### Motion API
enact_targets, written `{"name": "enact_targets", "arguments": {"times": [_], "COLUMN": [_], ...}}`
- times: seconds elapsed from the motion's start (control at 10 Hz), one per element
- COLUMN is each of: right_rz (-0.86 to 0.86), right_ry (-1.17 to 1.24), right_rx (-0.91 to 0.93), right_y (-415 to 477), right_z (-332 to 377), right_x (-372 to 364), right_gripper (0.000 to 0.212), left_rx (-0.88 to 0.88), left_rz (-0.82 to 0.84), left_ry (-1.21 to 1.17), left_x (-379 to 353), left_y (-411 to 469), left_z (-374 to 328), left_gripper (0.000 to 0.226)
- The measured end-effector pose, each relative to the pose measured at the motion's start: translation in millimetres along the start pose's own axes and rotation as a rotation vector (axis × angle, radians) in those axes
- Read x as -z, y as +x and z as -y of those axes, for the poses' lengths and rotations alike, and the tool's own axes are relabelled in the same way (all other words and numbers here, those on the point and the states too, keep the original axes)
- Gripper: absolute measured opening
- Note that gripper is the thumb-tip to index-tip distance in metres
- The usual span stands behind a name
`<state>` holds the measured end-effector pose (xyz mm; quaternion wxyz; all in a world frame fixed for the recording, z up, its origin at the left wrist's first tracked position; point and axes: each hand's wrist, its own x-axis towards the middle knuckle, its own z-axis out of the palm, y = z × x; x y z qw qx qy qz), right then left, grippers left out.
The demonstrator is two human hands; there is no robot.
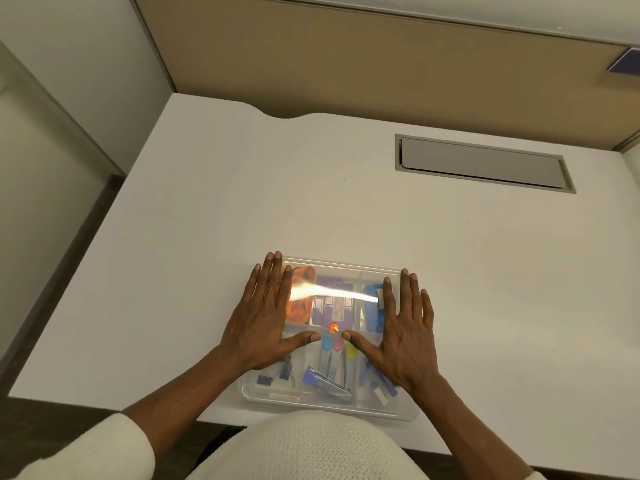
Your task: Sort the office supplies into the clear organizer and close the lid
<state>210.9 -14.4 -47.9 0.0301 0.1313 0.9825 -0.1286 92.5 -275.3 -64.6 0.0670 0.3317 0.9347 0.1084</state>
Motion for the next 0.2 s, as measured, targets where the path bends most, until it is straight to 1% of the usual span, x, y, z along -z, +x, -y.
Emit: {"name": "enact_targets", "arguments": {"times": [0.1,0.2], "right_rz": [-0.015,-0.046], "right_ry": [0.01,0.166], "right_rx": [-0.017,0.0], "right_y": [4.9,9.3], "right_z": [2.8,3.9], "right_x": [6.7,15.3], "right_gripper": [0.114,0.114], "left_rx": [0.005,-0.003], "left_rz": [0.005,0.053], "left_ry": [-0.016,0.006], "left_x": [-1.6,3.9], "left_y": [0.5,1.5], "left_z": [2.3,0.4], "left_gripper": [0.128,0.129]}}
